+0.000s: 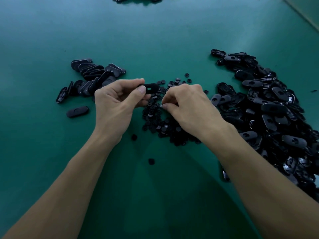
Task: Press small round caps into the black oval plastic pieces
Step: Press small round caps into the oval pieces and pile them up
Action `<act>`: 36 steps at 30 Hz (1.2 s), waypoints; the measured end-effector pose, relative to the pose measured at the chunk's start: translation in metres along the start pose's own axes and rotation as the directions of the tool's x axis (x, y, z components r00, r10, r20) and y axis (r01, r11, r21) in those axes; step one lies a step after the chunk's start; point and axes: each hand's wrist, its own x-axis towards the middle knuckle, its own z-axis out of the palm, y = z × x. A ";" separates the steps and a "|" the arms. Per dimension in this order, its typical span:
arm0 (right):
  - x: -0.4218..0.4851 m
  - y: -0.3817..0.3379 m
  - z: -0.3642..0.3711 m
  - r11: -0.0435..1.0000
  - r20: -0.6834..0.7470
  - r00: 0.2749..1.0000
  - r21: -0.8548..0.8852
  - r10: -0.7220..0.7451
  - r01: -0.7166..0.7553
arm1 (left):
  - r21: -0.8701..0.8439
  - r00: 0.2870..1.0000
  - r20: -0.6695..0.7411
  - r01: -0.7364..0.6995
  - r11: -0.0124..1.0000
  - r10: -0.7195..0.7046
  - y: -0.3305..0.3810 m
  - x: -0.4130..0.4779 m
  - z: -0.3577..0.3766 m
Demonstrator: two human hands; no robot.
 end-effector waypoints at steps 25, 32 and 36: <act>-0.001 -0.021 -0.015 0.953 -0.199 0.977 0.273 -0.074 0.127 | 0.036 0.998 0.051 0.025 0.999 -0.027 -0.001 -0.001 -0.001; -0.001 -0.024 -0.011 0.948 -0.197 0.974 0.270 -0.116 0.167 | 0.050 0.997 0.080 0.014 0.999 -0.018 -0.001 -0.001 -0.002; 0.000 -0.025 -0.008 0.948 -0.227 0.970 0.278 -0.092 0.155 | 0.048 0.996 0.085 0.005 0.999 -0.009 0.000 -0.003 -0.002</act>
